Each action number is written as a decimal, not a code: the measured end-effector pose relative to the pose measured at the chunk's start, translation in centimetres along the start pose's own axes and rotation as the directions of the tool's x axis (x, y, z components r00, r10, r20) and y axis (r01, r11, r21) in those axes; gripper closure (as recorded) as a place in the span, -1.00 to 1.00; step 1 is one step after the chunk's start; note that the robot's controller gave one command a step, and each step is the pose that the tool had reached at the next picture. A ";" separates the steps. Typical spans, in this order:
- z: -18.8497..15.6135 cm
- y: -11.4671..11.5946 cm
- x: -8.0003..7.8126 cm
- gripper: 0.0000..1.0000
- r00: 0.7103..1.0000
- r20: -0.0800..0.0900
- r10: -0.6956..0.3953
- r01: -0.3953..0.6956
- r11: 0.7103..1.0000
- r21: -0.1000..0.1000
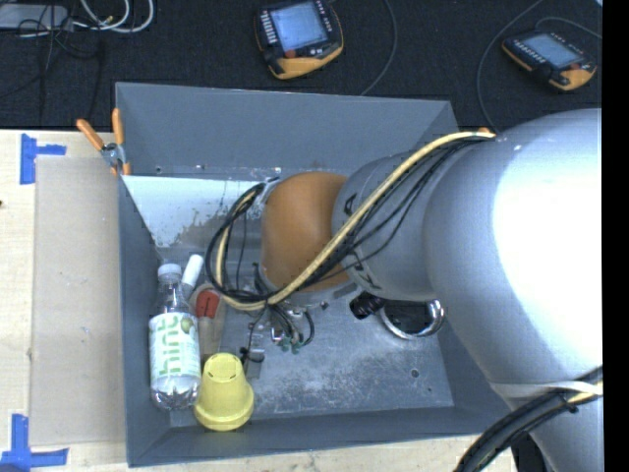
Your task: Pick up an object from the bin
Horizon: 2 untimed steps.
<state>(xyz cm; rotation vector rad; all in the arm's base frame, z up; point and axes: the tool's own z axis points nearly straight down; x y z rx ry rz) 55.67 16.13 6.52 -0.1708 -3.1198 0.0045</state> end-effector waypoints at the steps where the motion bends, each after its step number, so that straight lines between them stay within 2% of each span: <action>1: -0.4 6.3 -0.8 -1.00 0.999 0.000 -0.037 0.037 0.999 0.005; 2: -0.7 8.0 -5.7 -1.00 0.965 -0.007 -0.263 0.263 0.965 0.015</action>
Offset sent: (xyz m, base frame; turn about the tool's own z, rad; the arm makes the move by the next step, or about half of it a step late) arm 0.0144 0.0616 0.0048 -0.0316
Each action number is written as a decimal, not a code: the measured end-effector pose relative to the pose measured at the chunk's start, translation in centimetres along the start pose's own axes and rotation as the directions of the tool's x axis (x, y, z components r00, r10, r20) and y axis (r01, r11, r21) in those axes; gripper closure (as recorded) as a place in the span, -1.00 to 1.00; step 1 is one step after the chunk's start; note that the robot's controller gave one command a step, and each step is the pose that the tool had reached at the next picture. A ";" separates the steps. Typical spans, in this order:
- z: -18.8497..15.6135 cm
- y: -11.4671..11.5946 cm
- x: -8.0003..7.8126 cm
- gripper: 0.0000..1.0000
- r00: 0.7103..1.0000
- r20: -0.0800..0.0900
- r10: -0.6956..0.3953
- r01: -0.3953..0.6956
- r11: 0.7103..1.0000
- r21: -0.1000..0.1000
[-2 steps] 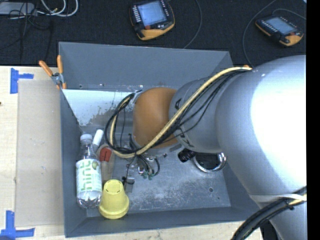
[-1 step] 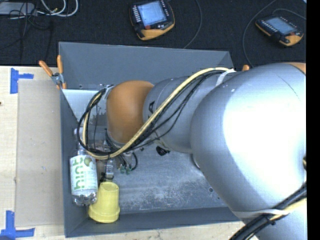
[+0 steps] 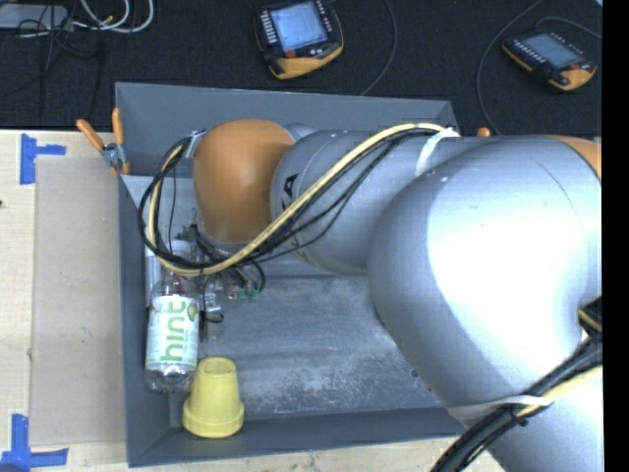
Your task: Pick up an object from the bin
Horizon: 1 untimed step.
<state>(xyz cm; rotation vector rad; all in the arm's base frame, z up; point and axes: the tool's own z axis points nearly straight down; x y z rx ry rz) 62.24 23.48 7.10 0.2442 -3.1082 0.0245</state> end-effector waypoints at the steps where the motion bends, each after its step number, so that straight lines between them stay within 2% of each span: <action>1: 0.1 0.6 6.1 -1.00 0.961 0.004 -0.277 0.276 0.961 0.014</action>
Offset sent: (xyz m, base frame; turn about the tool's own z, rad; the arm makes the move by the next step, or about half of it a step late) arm -0.0665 0.0055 -0.0010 -0.2926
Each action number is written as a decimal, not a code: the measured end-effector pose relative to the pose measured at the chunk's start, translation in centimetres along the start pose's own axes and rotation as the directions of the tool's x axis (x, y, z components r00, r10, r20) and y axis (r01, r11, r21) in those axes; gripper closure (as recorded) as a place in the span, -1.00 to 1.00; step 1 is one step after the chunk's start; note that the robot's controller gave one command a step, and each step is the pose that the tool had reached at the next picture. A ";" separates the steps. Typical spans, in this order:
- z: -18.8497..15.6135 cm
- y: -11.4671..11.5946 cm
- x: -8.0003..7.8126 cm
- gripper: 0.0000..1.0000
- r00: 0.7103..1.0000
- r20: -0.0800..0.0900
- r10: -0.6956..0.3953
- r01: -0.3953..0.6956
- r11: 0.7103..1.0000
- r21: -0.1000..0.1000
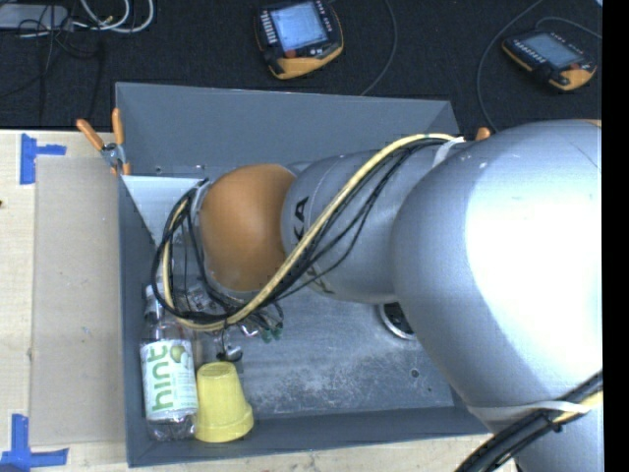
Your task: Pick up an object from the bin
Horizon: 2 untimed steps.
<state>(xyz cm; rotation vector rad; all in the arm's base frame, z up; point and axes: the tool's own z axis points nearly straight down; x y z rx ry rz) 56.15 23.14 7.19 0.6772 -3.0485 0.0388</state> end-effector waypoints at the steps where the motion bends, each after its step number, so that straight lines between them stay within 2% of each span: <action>1: -0.1 0.4 -0.3 1.00 1.000 0.015 -0.002 0.002 1.000 -0.006; 2: -8.8 -0.8 -0.5 1.00 1.000 0.025 -0.011 0.011 1.000 -0.005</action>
Offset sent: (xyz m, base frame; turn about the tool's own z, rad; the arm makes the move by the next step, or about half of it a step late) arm 0.0000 0.0000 0.0000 0.0000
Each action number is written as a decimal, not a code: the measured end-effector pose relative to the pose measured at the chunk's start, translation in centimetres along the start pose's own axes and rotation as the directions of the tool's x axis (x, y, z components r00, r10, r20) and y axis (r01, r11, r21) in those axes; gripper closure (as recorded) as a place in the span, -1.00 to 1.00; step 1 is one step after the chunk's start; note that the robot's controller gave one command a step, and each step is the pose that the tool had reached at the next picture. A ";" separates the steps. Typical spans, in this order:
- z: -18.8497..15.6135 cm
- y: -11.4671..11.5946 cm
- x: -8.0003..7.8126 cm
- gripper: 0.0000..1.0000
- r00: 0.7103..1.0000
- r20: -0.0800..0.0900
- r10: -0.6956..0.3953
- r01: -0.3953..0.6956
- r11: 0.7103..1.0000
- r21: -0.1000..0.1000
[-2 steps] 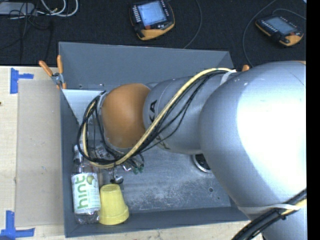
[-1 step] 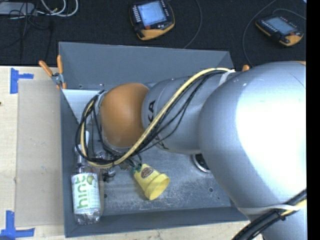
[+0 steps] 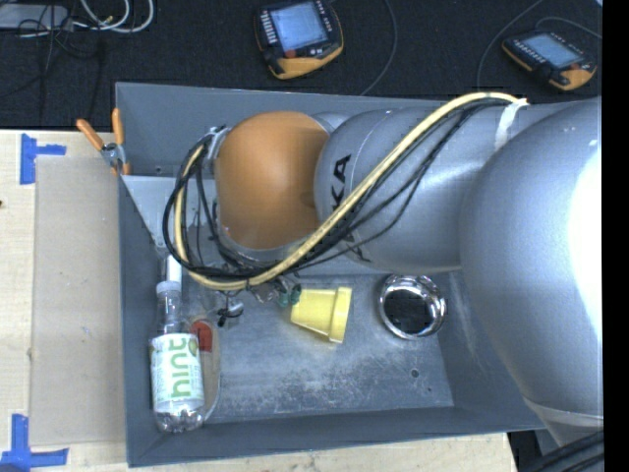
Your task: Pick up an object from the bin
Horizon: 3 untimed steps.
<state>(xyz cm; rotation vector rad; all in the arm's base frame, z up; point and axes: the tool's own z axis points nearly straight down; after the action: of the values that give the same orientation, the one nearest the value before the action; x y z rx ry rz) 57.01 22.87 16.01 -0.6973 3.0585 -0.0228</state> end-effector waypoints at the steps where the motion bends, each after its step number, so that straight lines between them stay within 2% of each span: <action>1: 4.8 0.1 -0.8 1.00 0.968 -0.001 -0.250 0.250 0.968 -0.002; 2: 0.6 0.5 0.9 1.00 0.906 0.002 -0.423 0.423 0.906 -0.001; 3: -9.1 -4.1 1.8 1.00 0.924 0.010 -0.381 0.381 0.925 0.005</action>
Offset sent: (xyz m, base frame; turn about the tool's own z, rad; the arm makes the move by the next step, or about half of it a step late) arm 0.0073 0.0032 -0.0476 -0.2531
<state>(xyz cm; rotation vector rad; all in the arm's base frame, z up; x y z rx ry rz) 57.08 18.51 25.21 -1.2747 2.8567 -0.0248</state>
